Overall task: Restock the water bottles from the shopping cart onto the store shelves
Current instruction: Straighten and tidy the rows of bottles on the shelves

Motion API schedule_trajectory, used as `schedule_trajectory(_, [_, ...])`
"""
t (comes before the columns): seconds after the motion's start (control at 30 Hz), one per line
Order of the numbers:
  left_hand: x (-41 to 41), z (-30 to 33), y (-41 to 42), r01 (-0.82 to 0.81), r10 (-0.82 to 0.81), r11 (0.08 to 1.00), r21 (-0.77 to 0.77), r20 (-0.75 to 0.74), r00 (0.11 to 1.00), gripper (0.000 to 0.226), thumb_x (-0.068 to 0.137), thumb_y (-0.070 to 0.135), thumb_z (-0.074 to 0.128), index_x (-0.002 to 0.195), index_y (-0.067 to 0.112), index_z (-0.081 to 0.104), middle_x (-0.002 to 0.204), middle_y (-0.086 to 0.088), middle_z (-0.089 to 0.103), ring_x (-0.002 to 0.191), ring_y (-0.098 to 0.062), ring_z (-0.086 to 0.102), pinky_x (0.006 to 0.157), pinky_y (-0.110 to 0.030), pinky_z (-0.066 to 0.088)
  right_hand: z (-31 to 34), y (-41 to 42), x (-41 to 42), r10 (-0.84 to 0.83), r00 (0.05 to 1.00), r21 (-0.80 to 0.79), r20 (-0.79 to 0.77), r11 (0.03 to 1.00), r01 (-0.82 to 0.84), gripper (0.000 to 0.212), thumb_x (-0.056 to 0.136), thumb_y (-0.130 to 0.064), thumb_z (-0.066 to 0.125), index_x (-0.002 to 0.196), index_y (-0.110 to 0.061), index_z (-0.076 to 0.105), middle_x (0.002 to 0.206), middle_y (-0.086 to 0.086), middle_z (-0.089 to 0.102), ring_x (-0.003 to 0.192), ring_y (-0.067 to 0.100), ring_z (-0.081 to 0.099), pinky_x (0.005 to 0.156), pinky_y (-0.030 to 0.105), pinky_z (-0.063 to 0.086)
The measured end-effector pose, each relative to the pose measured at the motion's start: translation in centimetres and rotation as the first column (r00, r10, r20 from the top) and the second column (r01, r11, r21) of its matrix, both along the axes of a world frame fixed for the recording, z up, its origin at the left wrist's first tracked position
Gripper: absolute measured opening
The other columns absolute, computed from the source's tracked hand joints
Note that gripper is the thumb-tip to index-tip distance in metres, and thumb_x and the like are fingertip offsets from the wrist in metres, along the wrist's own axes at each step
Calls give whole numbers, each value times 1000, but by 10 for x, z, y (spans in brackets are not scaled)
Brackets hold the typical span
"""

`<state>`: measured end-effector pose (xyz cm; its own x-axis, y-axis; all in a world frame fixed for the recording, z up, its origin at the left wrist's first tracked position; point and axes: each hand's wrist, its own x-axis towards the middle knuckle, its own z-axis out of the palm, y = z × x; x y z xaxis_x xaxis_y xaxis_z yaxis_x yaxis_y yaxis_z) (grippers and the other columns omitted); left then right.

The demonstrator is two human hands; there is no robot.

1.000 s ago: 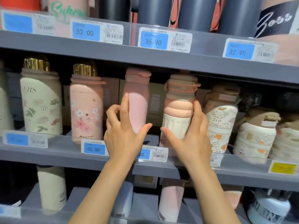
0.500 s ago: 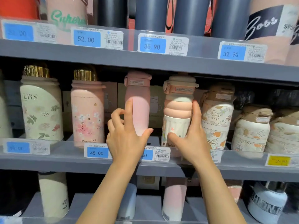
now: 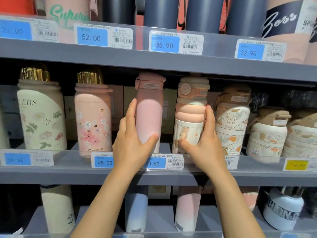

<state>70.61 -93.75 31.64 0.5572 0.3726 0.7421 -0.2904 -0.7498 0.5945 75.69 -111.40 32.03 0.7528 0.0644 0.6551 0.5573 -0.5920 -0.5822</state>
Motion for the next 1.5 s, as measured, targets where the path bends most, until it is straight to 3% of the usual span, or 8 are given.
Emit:
schedule_trajectory(0.13, [4,-4,-10,-200,199,976,89,15,980,96,69,44,77,147,39,21,128,-2,44,110,-27,50,71,-35,41,2,1,-5,-44,999,-32,-4,999,43,109,75,-45,72,149,-38,-8,149,0,31,125,28,44,86,39,42])
schedule_trajectory(0.27, [6,-10,-17,-321,315,927,193,66,947,89,68,57,70,142,26,32,118,-11,49,93,-33,52,57,-38,44,-5,15,-5,-209,973,-79,94,973,217,122,64,-55,78,151,-32,-5,131,7,35,114,32,48,78,40,45])
schedule_trajectory(0.37, [0,-10,-12,-247,243,946,210,44,969,81,76,61,54,144,33,20,132,-12,45,103,-36,55,66,-44,49,-6,13,-1,-186,978,-75,93,978,193,119,67,-44,78,151,-32,-6,128,9,39,112,34,48,79,40,44])
schedule_trajectory(0.5, [-6,-6,-9,-79,89,983,169,-51,995,90,83,39,60,144,48,-6,152,4,27,119,-29,50,83,-41,43,-2,6,-1,-80,996,-40,40,996,82,114,71,-30,76,150,-33,-6,143,5,37,119,31,48,83,36,41])
schedule_trajectory(0.67, [-3,-7,-11,-156,160,977,148,-19,987,94,76,35,71,148,43,10,138,1,39,114,-25,49,75,-34,37,-3,3,-3,-68,997,-61,26,996,69,114,72,-34,75,150,-34,-8,147,2,36,117,30,50,75,31,36])
schedule_trajectory(0.87, [10,-10,-18,-369,368,913,177,37,929,101,64,36,83,144,32,22,122,-11,49,95,-35,54,69,-44,49,-2,2,-5,-70,997,-79,28,994,72,113,73,-36,76,150,-34,-7,147,0,35,118,29,50,77,34,39])
schedule_trajectory(1.33, [7,-12,-19,-367,363,915,166,55,930,101,60,37,87,142,29,29,117,-11,51,86,-31,54,61,-37,45,-2,-3,-3,-57,998,-74,0,996,57,113,75,-38,75,149,-36,-9,142,6,46,113,34,55,78,35,41])
schedule_trajectory(1.5, [9,-13,-18,-364,363,918,156,39,931,100,60,38,85,143,28,31,124,-11,49,88,-30,53,64,-39,46,-1,-6,0,-23,1000,-52,-19,998,22,113,74,-37,77,149,-37,-7,141,4,47,114,29,54,80,32,40])
